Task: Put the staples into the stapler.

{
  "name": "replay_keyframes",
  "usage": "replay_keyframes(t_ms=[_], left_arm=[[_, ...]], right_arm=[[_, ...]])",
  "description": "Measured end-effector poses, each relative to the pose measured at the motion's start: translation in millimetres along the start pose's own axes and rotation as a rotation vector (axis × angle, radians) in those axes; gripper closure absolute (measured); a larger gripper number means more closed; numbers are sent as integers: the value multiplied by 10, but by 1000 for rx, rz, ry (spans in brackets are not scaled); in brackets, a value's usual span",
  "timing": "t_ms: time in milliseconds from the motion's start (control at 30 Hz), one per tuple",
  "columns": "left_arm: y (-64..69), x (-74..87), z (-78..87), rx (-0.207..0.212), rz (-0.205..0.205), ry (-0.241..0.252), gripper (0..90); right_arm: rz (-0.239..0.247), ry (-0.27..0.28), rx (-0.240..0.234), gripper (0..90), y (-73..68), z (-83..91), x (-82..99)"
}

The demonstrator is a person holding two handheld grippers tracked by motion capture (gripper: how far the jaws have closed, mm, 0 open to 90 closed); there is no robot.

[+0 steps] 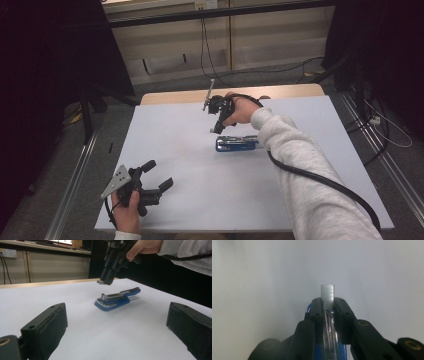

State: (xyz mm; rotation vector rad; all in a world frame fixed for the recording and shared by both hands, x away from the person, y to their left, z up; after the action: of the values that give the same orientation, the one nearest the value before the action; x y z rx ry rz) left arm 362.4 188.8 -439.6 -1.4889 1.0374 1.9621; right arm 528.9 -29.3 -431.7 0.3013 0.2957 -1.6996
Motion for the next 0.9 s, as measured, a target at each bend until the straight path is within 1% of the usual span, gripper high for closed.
replay_keyframes(t_ms=[67, 233, 267, 300, 367, 400, 467, 600, 700, 900], left_arm=[[3, -2, -2, 0, 1, 2, 33], [7, 1, -5, 1, 1, 1, 33], [8, 0, -6, 2, 1, 2, 33], [9, -1, -6, 2, 1, 2, 33], [8, 1, -5, 2, -2, 0, 33], [7, 1, -7, 2, -2, 1, 33], [5, 1, -7, 1, -4, 0, 33], [8, 2, -8, 1, -6, 0, 33], [5, 6, -9, 2, -11, -5, 33], [9, 3, -14, -2, -3, 2, 33]], right_arm=[[0, -6, 0, 789, 1, 10, 23], [-7, -3, -4, 789, -1, 8, 70], [-3, 1, -4, 789, 4, 6, 82], [-12, 3, -3, 789, 5, 6, 92], [-14, -2, -5, 789, 8, 8, 118], [-12, 3, -4, 789, 12, 7, 125], [-15, -7, -2, 789, 6, 13, 149], [-7, 1, -11, 789, 0, 9, 178], [-10, -5, -10, 789, -12, 4, 199], [-6, -4, -13, 789, -15, 1, 221]])
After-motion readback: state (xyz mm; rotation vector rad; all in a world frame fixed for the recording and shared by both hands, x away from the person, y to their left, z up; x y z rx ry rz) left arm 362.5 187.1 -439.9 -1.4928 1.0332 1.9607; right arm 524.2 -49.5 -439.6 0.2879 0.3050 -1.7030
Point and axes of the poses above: each handheld gripper's, and its own axes: z roughly backward along the jaws, x roughly out of its underside, y roughly to its right, the point moved 8 cm from there along -z, roughly forward along the jaws, and after that the axes turned 6 degrees about z, right-handed, at the moved point
